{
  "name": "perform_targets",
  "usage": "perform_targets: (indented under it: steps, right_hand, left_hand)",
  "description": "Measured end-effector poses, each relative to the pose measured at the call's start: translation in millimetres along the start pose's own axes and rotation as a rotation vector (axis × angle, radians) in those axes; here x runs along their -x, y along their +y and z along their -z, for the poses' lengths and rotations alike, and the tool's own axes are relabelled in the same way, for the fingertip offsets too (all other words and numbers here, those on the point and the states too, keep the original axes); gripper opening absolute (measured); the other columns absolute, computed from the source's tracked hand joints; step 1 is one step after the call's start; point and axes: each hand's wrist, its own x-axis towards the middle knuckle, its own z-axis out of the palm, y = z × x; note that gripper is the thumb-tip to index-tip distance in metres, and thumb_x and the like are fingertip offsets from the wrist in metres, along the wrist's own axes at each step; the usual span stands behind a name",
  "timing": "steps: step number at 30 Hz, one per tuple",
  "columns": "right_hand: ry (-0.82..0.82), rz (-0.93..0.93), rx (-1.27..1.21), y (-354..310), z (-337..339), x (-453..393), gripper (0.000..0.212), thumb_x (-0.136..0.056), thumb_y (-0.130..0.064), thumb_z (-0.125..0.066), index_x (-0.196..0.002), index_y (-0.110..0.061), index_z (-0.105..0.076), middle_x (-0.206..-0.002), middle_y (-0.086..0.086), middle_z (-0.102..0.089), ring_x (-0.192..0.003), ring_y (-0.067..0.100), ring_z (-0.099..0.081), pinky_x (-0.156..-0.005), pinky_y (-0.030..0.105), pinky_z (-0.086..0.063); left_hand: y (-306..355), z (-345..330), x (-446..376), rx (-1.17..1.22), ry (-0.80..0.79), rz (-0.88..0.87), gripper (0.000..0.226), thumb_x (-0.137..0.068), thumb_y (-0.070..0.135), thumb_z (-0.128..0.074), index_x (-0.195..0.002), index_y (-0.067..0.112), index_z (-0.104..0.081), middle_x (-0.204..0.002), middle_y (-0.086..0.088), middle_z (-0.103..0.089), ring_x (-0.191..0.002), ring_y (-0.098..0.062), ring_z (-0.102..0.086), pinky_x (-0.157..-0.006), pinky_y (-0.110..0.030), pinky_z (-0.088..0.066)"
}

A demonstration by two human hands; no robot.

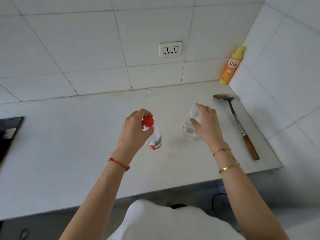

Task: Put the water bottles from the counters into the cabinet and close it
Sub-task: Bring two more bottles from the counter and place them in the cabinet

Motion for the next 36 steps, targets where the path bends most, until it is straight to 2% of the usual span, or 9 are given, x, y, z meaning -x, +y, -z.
perform_targets:
  steps: [3,9,12,16,20,22,25,29,36]
  right_hand:
    - [-0.063,0.021,-0.053,9,-2,-5,0.044,-0.088,-0.016,-0.066,-0.128,-0.016,-0.049,-0.119,0.007,-0.058,-0.107,0.026,-0.051,-0.088,0.037,-0.049]
    - [-0.061,0.151,-0.150,8,-5,-8,0.026,-0.082,-0.010,-0.068,-0.102,-0.014,-0.051,-0.103,0.004,-0.056,-0.091,0.025,-0.054,-0.077,0.042,-0.051]
    - [-0.081,0.235,-0.157,2,-8,2,0.026,-0.081,-0.009,-0.068,-0.100,-0.013,-0.051,-0.100,0.001,-0.054,-0.087,0.023,-0.051,-0.073,0.038,-0.048]
    - [-0.080,0.337,-0.228,-18,-8,21,0.029,-0.078,-0.008,-0.069,-0.102,-0.011,-0.054,-0.099,0.003,-0.054,-0.083,0.020,-0.049,-0.071,0.025,-0.035]
    - [-0.165,0.498,-0.319,-55,-6,46,0.030,-0.079,-0.010,-0.070,-0.105,-0.013,-0.056,-0.100,0.003,-0.057,-0.080,0.018,-0.051,-0.070,0.027,-0.044]
    - [-0.229,0.566,-0.354,-76,-10,63,0.031,-0.080,-0.012,-0.071,-0.107,-0.014,-0.057,-0.101,0.002,-0.057,-0.080,0.017,-0.052,-0.071,0.029,-0.049]
    - [-0.326,0.663,-0.406,-109,-20,94,0.031,-0.080,-0.012,-0.072,-0.108,-0.014,-0.058,-0.099,0.002,-0.057,-0.078,0.017,-0.053,-0.071,0.032,-0.051]
    - [-0.459,0.806,-0.462,-153,-34,143,0.031,-0.080,-0.013,-0.072,-0.108,-0.013,-0.058,-0.099,0.002,-0.058,-0.079,0.017,-0.053,-0.073,0.035,-0.052]
    - [-0.652,1.037,-0.511,-234,-59,257,0.030,-0.079,-0.013,-0.072,-0.106,-0.014,-0.058,-0.097,0.000,-0.058,-0.082,0.016,-0.052,-0.077,0.035,-0.052]
  left_hand:
    - [12,-11,8,-0.004,0.041,0.040,0.033,-0.072,0.004,-0.074,-0.100,0.017,-0.063,-0.095,0.002,-0.064,-0.071,-0.004,-0.055,-0.063,-0.008,-0.042]
    - [23,-11,37,-0.038,0.160,0.137,0.032,-0.073,0.006,-0.075,-0.100,0.019,-0.063,-0.096,0.002,-0.064,-0.073,-0.008,-0.057,-0.068,-0.026,-0.053]
    - [24,-4,60,-0.075,0.209,0.192,0.033,-0.073,0.006,-0.076,-0.101,0.018,-0.063,-0.097,0.002,-0.065,-0.075,-0.013,-0.060,-0.068,-0.026,-0.054]
    - [24,12,99,-0.110,0.299,0.290,0.033,-0.073,0.005,-0.076,-0.100,0.019,-0.063,-0.097,0.003,-0.065,-0.075,-0.014,-0.060,-0.068,-0.023,-0.054]
    - [27,31,150,-0.134,0.390,0.430,0.033,-0.075,0.007,-0.075,-0.103,0.020,-0.063,-0.099,0.003,-0.065,-0.078,-0.015,-0.061,-0.073,-0.028,-0.055]
    - [29,40,177,-0.150,0.435,0.496,0.033,-0.075,0.007,-0.075,-0.103,0.020,-0.064,-0.100,0.004,-0.065,-0.079,-0.015,-0.061,-0.074,-0.025,-0.054]
    - [30,55,221,-0.202,0.514,0.594,0.034,-0.074,0.008,-0.075,-0.103,0.022,-0.065,-0.099,0.006,-0.066,-0.080,-0.014,-0.061,-0.073,-0.012,-0.046]
    - [30,72,288,-0.256,0.638,0.708,0.034,-0.071,0.007,-0.076,-0.101,0.021,-0.066,-0.098,0.009,-0.066,-0.085,-0.010,-0.058,-0.075,-0.005,-0.040]
    - [34,104,429,-0.289,0.852,0.862,0.033,-0.073,0.004,-0.076,-0.101,0.018,-0.067,-0.097,0.008,-0.066,-0.080,-0.006,-0.056,-0.072,-0.003,-0.042]
